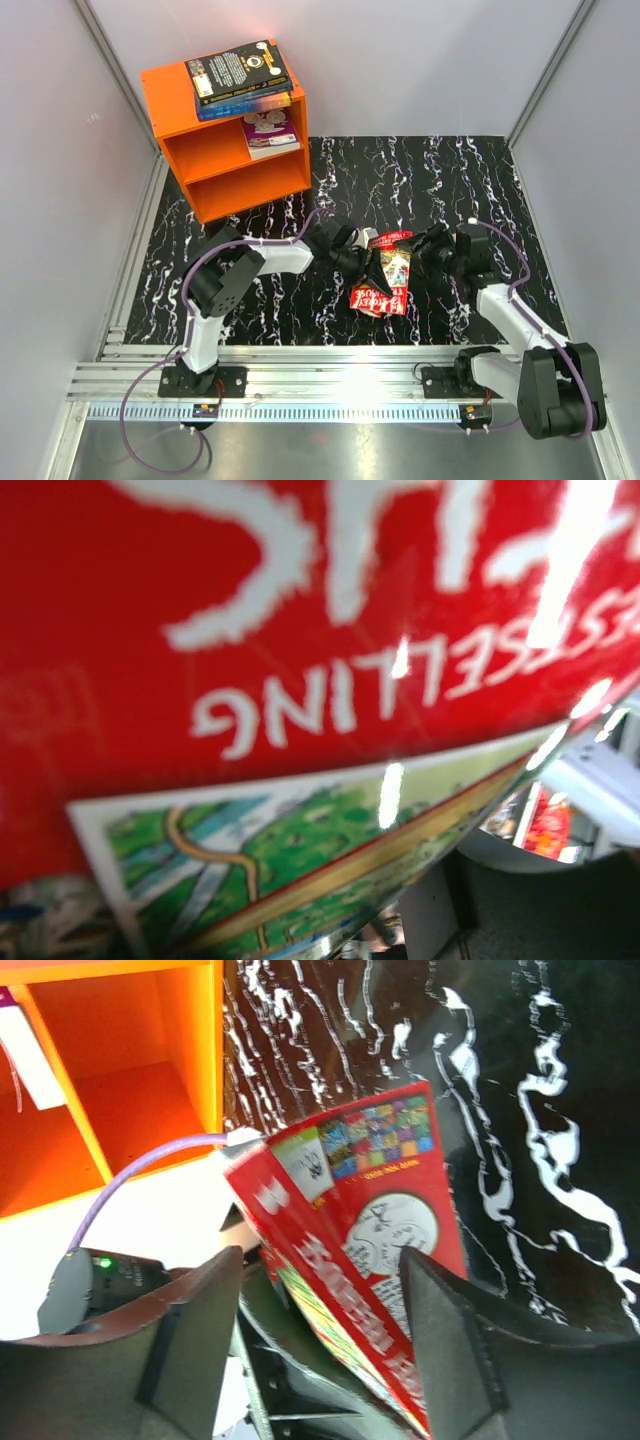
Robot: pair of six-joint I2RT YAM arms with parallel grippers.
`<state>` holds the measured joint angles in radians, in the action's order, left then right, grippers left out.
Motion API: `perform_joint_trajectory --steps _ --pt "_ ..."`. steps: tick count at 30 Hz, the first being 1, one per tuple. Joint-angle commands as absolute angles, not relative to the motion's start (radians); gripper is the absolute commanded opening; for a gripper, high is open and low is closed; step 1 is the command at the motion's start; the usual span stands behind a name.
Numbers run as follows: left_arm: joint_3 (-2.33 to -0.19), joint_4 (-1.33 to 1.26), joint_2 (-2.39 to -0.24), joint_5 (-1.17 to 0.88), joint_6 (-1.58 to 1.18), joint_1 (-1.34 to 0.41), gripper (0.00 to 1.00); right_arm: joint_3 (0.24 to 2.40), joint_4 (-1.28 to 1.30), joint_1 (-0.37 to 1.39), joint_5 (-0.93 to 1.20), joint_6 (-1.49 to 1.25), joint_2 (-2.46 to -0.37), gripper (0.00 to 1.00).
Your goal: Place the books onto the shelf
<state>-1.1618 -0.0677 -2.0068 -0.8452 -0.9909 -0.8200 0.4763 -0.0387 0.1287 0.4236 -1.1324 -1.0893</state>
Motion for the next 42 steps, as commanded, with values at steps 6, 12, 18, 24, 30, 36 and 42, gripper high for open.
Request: perform_joint_trajectory --steps 6,12,18,24,30,36,42 --pt "-1.209 -0.210 -1.953 -0.758 -1.218 -0.828 0.62 0.473 0.057 0.158 0.548 -1.161 -0.905 0.25" --pt "-1.206 -0.195 -1.878 -0.706 -1.249 -0.839 0.99 0.538 0.126 0.160 0.569 -1.149 -0.851 0.00" --pt "-1.003 -0.185 -1.663 -0.615 -1.297 -0.735 0.99 0.836 0.345 0.158 0.561 -1.066 -0.882 0.00" --pt "-0.874 0.117 -1.271 -0.358 -1.303 -0.597 0.99 1.092 0.566 0.158 0.454 -1.005 -0.957 0.00" --pt "-1.100 0.456 -1.094 0.187 -1.333 -0.715 0.99 1.187 0.634 0.156 0.367 -1.037 -1.020 0.00" --pt "-1.147 0.362 -1.049 0.267 -1.580 -0.817 0.99 1.232 0.519 0.158 0.289 -1.138 -1.054 0.00" --pt "-1.167 0.357 -1.055 0.213 -1.798 -0.828 0.99 1.265 0.423 0.158 0.242 -1.200 -1.112 0.00"
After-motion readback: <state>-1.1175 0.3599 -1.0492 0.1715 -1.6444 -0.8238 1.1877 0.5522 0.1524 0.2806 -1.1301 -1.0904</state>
